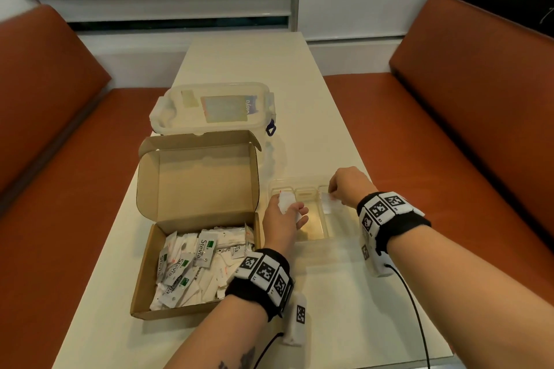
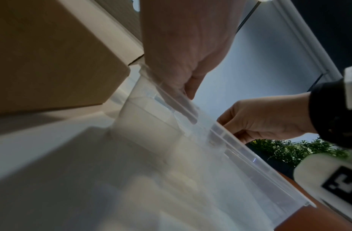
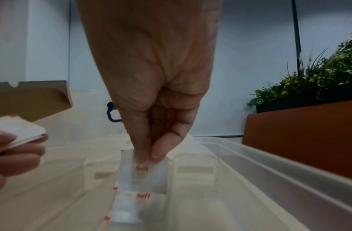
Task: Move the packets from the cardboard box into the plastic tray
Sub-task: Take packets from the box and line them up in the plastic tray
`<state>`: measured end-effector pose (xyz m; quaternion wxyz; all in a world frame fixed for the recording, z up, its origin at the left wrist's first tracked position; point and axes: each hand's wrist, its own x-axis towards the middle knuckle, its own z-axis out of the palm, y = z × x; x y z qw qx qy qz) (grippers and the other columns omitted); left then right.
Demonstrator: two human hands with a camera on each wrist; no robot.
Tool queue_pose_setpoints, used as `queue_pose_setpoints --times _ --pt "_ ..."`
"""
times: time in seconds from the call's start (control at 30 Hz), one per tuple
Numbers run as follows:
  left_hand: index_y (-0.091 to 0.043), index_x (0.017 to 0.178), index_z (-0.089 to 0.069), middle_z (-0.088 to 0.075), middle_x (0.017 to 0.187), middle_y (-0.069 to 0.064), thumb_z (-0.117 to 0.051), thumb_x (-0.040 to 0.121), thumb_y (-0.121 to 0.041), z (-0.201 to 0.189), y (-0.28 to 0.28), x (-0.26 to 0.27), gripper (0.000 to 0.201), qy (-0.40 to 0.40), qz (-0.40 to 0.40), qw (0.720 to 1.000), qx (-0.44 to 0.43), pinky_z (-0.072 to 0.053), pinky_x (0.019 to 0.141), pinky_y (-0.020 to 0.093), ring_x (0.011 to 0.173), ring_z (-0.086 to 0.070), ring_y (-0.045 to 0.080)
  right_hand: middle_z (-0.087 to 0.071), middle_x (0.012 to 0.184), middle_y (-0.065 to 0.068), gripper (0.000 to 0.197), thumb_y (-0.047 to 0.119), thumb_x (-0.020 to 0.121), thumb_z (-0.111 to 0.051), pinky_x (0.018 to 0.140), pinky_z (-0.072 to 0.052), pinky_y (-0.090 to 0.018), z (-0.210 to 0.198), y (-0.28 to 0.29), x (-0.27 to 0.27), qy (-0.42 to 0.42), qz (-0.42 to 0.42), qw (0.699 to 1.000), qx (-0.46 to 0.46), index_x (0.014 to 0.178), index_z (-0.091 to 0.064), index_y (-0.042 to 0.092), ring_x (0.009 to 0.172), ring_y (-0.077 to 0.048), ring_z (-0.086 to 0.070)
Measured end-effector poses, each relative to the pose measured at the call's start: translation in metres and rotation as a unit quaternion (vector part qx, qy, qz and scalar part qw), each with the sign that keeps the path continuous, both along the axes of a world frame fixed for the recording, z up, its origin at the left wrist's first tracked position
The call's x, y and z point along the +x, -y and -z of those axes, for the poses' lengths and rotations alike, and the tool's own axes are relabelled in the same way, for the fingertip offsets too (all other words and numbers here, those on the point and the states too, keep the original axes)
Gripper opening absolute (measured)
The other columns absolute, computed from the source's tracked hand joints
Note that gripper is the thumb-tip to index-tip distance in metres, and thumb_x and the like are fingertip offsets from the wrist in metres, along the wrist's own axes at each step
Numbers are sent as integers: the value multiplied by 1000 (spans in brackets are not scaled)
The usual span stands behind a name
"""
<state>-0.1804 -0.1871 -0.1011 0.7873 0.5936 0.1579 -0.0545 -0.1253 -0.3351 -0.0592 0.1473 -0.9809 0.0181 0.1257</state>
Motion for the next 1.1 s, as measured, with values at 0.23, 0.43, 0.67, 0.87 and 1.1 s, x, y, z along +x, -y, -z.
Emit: queue_pose_setpoints --times 0.23,0.43,0.67,0.87,1.1 --pt "-27 111 -38 -62 91 12 -48 93 4 0 0 1 37 -3 8 1000 1 -57 63 20 73 -62 16 -68 106 -16 23 1 89 -53 84 -54 -33 7 -7 3 -23 -15 999 -46 105 -69 2 94 -31 -66" --pt "-26 115 -38 -61 92 13 -48 92 4 1 0 1 40 -4 15 1000 -5 -57 64 23 73 -61 18 -69 104 -13 21 4 88 -56 82 -53 -31 14 -7 3 -40 -34 995 -80 103 -70 3 95 -28 -66" --pt "-28 116 -37 -60 101 18 -49 92 4 1 0 2 41 -10 18 1000 -12 -57 66 23 73 -62 17 -70 102 -12 19 5 86 -59 79 -52 -29 18 -8 5 -38 -48 993 -105 101 -71 4 93 -27 -66" --pt "-28 110 -40 -61 94 15 -52 91 3 5 0 3 38 -10 19 1000 -7 -58 65 23 72 -63 17 -60 109 -11 16 0 86 -55 69 -38 -27 23 -5 -1 -1 -76 992 -100 100 -58 8 87 -24 -55" --pt "-21 131 -40 -62 92 11 -52 91 3 9 -1 5 49 -16 18 1000 -1 -57 62 20 72 -64 15 -57 114 -14 24 1 91 -45 74 -40 -30 31 -4 -2 -4 -101 987 -124 112 -55 9 104 -31 -58"
